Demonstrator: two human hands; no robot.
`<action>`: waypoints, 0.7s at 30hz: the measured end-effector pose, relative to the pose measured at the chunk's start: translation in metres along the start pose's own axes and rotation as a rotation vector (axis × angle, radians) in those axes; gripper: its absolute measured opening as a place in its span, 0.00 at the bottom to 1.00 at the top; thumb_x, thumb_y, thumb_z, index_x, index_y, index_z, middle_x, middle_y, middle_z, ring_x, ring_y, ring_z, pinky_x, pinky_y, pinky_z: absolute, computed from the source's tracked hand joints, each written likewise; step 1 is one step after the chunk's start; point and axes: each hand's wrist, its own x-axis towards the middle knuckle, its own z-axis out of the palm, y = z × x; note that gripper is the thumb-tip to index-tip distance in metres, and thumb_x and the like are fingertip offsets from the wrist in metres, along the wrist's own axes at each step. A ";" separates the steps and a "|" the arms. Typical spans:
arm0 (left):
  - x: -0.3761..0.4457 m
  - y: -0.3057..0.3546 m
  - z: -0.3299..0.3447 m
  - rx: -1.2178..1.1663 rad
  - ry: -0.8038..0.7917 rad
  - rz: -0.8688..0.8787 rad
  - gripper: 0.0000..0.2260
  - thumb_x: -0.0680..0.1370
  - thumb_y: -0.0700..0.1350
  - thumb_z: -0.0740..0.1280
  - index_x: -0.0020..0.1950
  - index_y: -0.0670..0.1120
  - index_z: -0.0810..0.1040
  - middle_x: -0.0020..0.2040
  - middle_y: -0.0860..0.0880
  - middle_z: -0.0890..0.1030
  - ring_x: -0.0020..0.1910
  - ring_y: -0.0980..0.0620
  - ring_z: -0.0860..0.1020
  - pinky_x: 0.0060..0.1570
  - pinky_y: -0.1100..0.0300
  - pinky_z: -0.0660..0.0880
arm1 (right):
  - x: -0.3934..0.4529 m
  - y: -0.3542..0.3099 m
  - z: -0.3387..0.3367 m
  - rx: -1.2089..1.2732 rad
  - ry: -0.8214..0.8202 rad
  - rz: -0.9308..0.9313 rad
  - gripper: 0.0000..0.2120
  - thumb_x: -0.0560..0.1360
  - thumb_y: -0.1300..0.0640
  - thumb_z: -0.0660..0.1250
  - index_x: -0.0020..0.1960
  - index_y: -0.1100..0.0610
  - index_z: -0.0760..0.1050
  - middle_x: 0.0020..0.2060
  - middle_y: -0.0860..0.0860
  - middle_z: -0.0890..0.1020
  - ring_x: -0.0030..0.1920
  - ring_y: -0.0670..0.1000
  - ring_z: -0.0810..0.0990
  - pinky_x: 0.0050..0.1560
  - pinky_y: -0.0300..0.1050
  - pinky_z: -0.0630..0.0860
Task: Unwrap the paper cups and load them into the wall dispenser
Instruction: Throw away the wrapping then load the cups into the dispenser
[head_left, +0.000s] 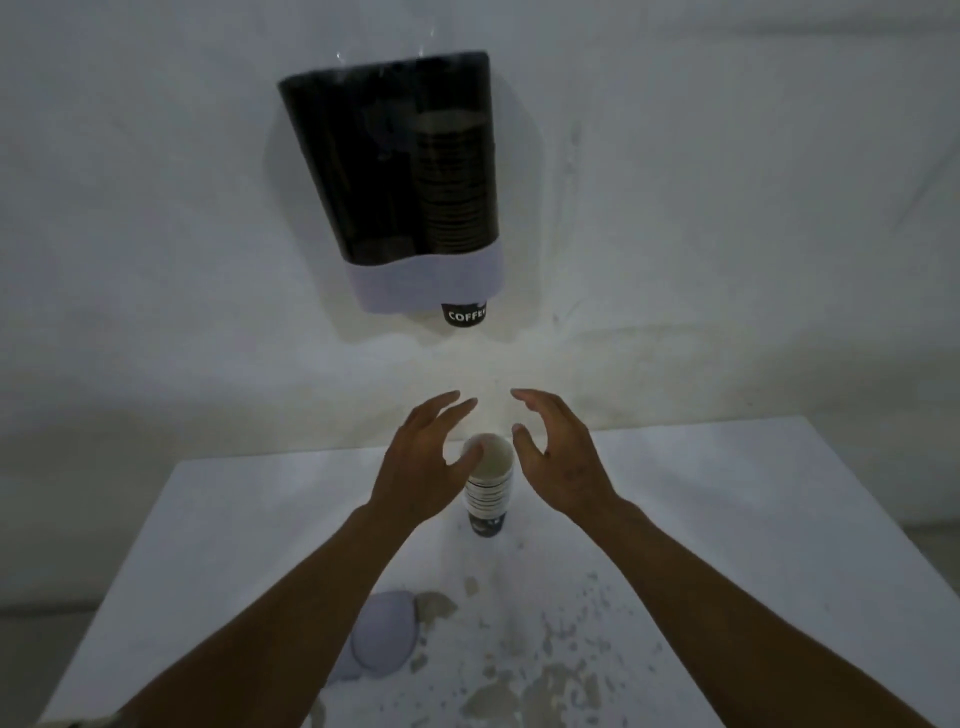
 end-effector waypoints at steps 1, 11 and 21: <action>-0.004 -0.002 0.005 -0.008 -0.053 -0.025 0.26 0.76 0.56 0.68 0.73 0.53 0.70 0.74 0.52 0.70 0.72 0.52 0.68 0.70 0.52 0.68 | -0.006 0.009 0.004 0.008 -0.044 0.039 0.21 0.79 0.59 0.65 0.71 0.50 0.69 0.67 0.46 0.75 0.66 0.45 0.73 0.66 0.38 0.69; -0.012 -0.025 0.054 -0.281 -0.248 -0.298 0.45 0.67 0.53 0.79 0.78 0.48 0.59 0.75 0.50 0.69 0.71 0.52 0.69 0.69 0.53 0.71 | -0.017 0.059 0.042 0.104 -0.379 0.367 0.38 0.75 0.53 0.72 0.79 0.51 0.57 0.75 0.52 0.69 0.72 0.54 0.71 0.70 0.50 0.71; 0.020 -0.044 0.065 -0.574 -0.033 -0.661 0.38 0.59 0.66 0.77 0.66 0.56 0.74 0.58 0.57 0.81 0.55 0.56 0.81 0.52 0.57 0.81 | -0.014 0.090 0.067 0.176 -0.539 0.425 0.44 0.72 0.57 0.76 0.79 0.47 0.54 0.74 0.48 0.69 0.72 0.49 0.69 0.65 0.39 0.69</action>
